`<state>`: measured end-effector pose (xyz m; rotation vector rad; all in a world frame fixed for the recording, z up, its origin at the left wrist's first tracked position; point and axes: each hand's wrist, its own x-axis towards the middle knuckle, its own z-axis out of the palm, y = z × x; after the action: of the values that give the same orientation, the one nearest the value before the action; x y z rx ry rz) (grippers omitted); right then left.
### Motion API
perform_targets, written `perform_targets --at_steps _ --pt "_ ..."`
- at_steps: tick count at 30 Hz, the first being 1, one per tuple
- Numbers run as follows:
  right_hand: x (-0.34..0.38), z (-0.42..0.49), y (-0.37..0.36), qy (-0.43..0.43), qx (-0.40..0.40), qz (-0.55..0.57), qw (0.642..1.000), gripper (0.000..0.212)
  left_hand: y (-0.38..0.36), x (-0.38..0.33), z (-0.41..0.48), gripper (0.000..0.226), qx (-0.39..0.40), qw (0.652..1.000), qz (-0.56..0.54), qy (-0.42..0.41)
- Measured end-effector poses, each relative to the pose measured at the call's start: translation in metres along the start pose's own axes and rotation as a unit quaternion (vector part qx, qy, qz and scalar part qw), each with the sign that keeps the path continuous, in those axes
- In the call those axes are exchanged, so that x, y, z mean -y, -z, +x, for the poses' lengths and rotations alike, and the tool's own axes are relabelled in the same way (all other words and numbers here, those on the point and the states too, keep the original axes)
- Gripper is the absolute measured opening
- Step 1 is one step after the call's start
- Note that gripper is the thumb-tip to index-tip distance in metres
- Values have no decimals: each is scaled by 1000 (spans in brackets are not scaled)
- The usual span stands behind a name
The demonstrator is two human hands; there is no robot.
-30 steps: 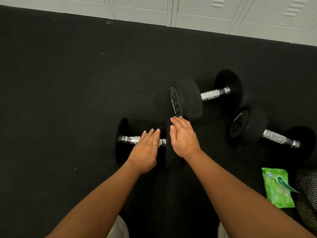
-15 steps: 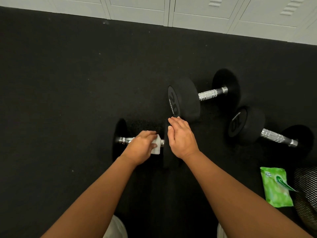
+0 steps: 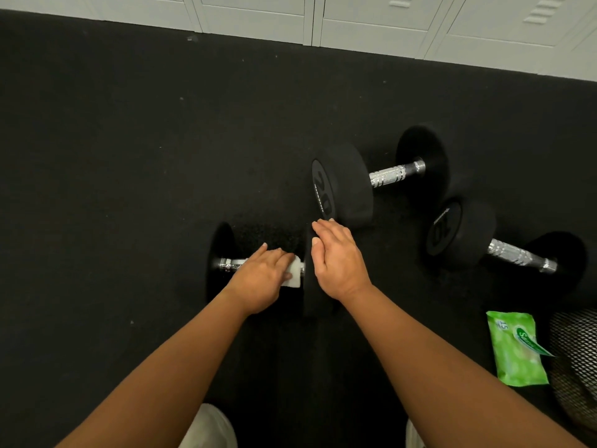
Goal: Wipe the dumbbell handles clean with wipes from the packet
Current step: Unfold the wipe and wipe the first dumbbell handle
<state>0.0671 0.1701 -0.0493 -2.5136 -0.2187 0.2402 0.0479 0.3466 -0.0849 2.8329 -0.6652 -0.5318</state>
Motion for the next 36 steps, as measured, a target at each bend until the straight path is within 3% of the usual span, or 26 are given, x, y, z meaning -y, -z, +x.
perform_targets --at_steps 4,10,14,23,30,36 --pt "0 6 1 -3 2 3 1000 46 5 -16 10 49 2 999 15 29" --pt "-1 5 1 -1 1 -9 1000 46 -2 -18 -14 67 1 996 92 12" --pt "-1 0 -2 6 -7 -9 1000 54 -3 -12 -15 61 3 994 108 31" --pt "-4 9 -2 -1 -1 -12 1000 43 2 -30 2 57 19 989 142 26" --pt "-4 5 -3 10 -6 -13 1000 50 11 2 -4 65 38 994 103 -11" --pt "-5 12 -4 -1 -4 5 1000 50 13 -13 18 55 68 995 76 12"
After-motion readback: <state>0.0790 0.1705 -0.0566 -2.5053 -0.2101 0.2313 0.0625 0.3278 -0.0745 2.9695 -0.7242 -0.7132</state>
